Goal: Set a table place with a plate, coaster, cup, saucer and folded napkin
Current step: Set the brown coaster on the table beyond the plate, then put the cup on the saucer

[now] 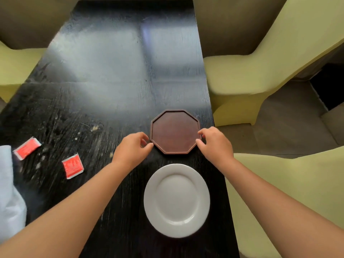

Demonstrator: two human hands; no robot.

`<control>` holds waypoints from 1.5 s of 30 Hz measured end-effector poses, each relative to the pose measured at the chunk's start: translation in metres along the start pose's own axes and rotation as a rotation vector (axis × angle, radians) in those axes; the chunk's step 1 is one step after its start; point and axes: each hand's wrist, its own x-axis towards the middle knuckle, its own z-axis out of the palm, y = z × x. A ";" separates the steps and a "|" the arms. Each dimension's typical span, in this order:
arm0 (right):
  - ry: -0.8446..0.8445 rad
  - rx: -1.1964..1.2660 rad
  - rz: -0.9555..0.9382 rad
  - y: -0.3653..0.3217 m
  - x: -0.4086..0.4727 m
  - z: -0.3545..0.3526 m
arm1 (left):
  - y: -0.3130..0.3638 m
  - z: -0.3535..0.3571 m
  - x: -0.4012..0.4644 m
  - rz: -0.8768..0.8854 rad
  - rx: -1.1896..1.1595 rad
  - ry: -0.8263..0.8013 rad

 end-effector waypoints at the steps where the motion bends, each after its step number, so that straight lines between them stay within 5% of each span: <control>1: -0.018 -0.030 -0.015 -0.005 -0.008 -0.007 | 0.002 -0.008 -0.011 0.020 0.079 -0.013; 10: 0.052 -0.119 -0.153 -0.066 -0.093 -0.103 | 0.068 -0.100 -0.114 0.240 0.308 0.203; 17: 0.026 -0.094 -0.218 -0.048 -0.207 -0.093 | 0.057 -0.076 -0.225 0.309 0.299 0.226; 34: -0.388 0.014 0.045 0.003 -0.360 -0.010 | 0.003 0.043 -0.347 0.150 0.477 -0.233; 41: -0.382 0.130 0.065 -0.004 -0.364 -0.011 | 0.009 0.055 -0.357 -0.249 -0.325 -0.405; 45: -0.364 0.193 0.162 -0.009 -0.362 -0.010 | 0.015 0.059 -0.360 -0.373 -0.473 -0.341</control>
